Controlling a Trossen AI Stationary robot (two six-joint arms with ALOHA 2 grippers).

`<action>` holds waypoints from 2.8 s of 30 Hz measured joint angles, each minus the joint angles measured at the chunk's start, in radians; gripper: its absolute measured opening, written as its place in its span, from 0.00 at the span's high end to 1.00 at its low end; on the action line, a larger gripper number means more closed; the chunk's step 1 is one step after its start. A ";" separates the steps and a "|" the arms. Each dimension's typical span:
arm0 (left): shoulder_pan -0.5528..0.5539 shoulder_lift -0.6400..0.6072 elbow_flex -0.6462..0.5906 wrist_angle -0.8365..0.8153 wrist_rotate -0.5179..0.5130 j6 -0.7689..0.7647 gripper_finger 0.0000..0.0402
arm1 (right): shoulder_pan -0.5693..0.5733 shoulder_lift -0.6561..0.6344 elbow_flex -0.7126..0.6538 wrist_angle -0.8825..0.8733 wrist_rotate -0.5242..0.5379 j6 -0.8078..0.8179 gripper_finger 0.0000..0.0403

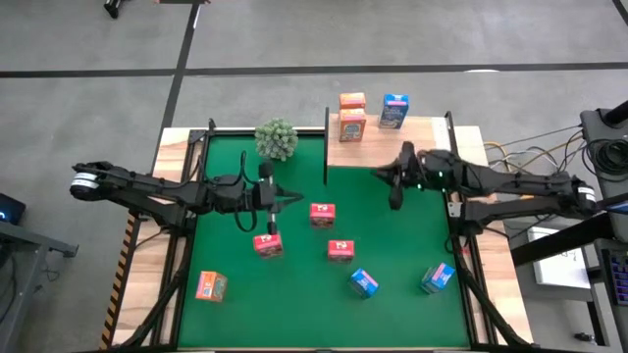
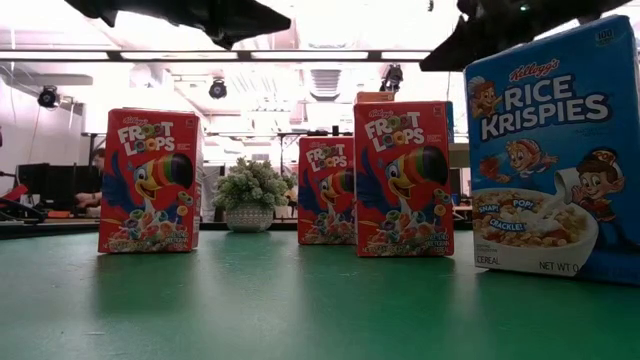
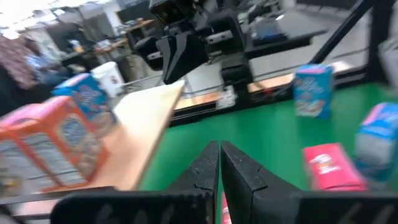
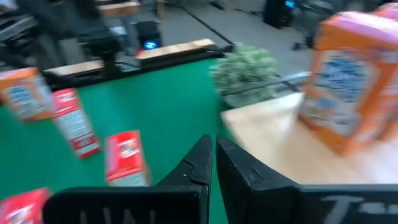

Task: Stack cereal on shelf
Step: Put the top red cereal box on the shelf

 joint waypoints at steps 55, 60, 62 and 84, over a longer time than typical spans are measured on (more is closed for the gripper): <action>-0.024 0.136 0.004 -0.035 0.072 -0.102 1.00 | 0.238 0.839 0.622 -0.364 0.064 -0.018 0.29; -0.024 0.120 0.005 -0.034 0.072 -0.086 1.00 | 0.234 0.887 0.648 -0.383 0.122 -0.024 0.26; -0.024 0.120 0.005 -0.037 0.072 -0.080 1.00 | 0.231 0.895 0.648 -0.390 0.137 -0.027 0.26; -0.024 0.116 0.005 -0.012 0.072 -0.035 1.00 | 0.224 0.880 0.646 -0.384 0.095 -0.025 0.63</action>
